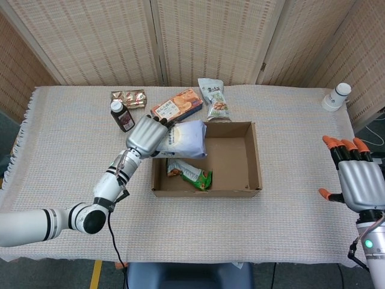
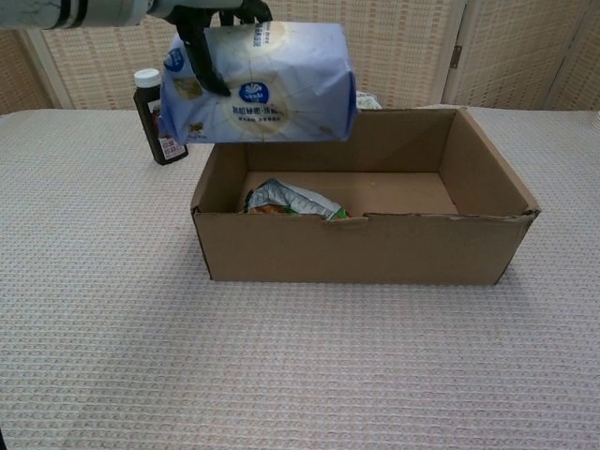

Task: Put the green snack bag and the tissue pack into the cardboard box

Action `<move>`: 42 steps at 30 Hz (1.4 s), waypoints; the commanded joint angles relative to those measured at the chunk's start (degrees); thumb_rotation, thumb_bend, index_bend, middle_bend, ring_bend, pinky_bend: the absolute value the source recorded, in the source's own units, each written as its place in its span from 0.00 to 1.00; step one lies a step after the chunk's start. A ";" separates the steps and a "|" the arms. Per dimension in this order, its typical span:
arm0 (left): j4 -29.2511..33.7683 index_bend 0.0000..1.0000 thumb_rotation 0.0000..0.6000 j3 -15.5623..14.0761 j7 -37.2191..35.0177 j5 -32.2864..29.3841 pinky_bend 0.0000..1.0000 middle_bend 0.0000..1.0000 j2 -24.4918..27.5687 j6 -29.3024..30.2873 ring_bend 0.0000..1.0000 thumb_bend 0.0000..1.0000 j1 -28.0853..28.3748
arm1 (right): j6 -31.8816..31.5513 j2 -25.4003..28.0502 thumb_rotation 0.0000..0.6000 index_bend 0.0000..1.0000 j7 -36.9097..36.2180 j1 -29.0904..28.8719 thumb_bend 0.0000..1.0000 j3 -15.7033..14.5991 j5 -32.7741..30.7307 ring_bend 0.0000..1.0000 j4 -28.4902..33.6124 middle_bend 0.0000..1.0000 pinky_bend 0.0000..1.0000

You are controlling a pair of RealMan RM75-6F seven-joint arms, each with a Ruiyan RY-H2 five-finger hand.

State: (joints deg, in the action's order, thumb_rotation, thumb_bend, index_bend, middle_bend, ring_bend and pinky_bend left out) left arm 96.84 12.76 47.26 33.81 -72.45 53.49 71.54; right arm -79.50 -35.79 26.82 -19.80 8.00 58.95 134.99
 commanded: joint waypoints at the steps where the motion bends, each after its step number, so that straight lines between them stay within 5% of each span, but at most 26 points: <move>1: -2.86 0.80 1.00 0.91 1.10 -3.11 0.81 0.88 -4.09 -0.17 0.74 0.39 2.97 | 0.12 0.35 1.00 0.08 -0.37 0.19 0.06 0.09 0.09 0.00 0.00 0.11 0.07; 18: -13.37 0.79 1.00 2.60 -0.79 -5.59 0.81 0.88 -16.64 -0.84 0.74 0.39 9.22 | 0.06 2.62 1.00 0.08 -2.93 1.73 0.06 0.47 1.10 0.00 0.00 0.11 0.07; 21: -13.29 0.60 1.00 2.31 -2.28 -5.51 0.69 0.67 -16.37 -2.63 0.58 0.31 8.72 | 0.39 2.79 1.00 0.08 -3.11 1.83 0.06 0.44 1.24 0.00 0.00 0.11 0.07; 23: -12.76 0.30 1.00 2.47 -3.10 -6.36 0.49 0.37 -15.49 -3.87 0.35 0.23 8.59 | 0.55 2.85 1.00 0.08 -3.16 1.89 0.06 0.42 1.35 0.00 0.00 0.11 0.07; 27: -11.59 0.04 1.00 2.79 -4.97 -5.98 0.31 0.15 -14.39 -3.88 0.14 0.20 7.92 | 0.85 2.79 1.00 0.08 -2.96 1.84 0.06 0.45 1.31 0.00 0.00 0.11 0.07; 42: -6.43 0.00 1.00 2.69 -9.25 -1.16 0.26 0.10 -9.43 -0.81 0.10 0.20 4.69 | 0.58 0.41 1.00 0.08 0.36 1.35 0.06 0.29 0.64 0.00 0.00 0.11 0.07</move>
State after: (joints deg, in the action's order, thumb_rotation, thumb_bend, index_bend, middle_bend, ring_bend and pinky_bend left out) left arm 89.53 15.43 38.19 32.30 -82.77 52.22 76.63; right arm -78.85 -35.27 27.06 -18.42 8.29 59.69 134.99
